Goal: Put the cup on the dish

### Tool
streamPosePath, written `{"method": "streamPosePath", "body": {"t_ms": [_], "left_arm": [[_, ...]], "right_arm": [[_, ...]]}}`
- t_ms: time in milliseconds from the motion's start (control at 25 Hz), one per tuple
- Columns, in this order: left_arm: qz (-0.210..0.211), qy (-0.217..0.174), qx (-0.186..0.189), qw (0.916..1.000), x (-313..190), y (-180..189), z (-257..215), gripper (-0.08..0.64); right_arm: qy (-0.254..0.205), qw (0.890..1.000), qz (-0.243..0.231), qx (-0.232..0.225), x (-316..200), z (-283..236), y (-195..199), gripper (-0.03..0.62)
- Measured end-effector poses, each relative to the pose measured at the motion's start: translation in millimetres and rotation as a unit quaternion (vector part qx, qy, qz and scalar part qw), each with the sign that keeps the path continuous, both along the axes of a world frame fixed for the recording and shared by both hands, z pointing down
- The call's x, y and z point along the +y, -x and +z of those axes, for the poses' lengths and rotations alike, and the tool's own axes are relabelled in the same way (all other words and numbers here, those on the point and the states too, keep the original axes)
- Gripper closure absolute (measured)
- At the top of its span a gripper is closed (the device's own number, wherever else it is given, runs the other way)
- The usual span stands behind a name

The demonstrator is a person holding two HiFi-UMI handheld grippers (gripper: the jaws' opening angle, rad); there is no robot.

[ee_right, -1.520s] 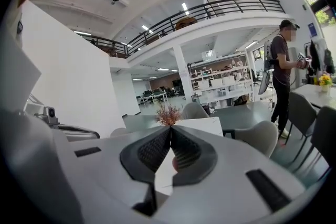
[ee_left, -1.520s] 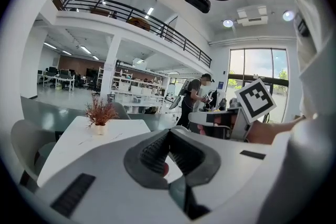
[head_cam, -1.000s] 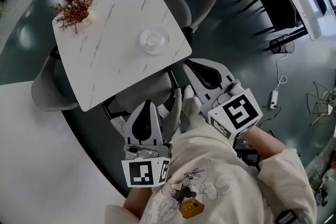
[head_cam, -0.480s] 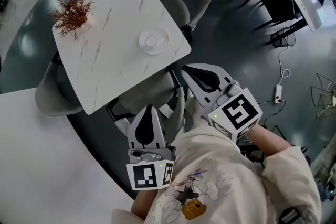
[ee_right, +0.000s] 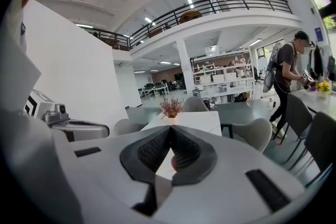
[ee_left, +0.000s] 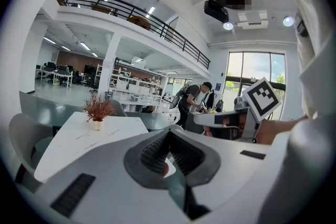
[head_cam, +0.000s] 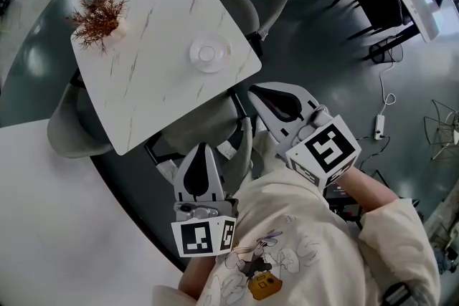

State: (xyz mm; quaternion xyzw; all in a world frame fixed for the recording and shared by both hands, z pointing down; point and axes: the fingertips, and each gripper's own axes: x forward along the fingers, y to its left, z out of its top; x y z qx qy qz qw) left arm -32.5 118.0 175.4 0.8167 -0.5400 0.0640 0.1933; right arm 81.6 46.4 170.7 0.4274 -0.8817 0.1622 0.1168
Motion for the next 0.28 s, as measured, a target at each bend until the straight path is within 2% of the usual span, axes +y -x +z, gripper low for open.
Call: {"method": "streamPosePath", "body": {"t_ms": [280], "left_arm": [[0.003, 0.002, -0.001, 1.0, 3.0, 3.1, 2.8, 0.555]], "right_arm": [[0.006, 1.0, 0.005, 0.0, 5.0, 5.5, 2.2, 0.588]]}}
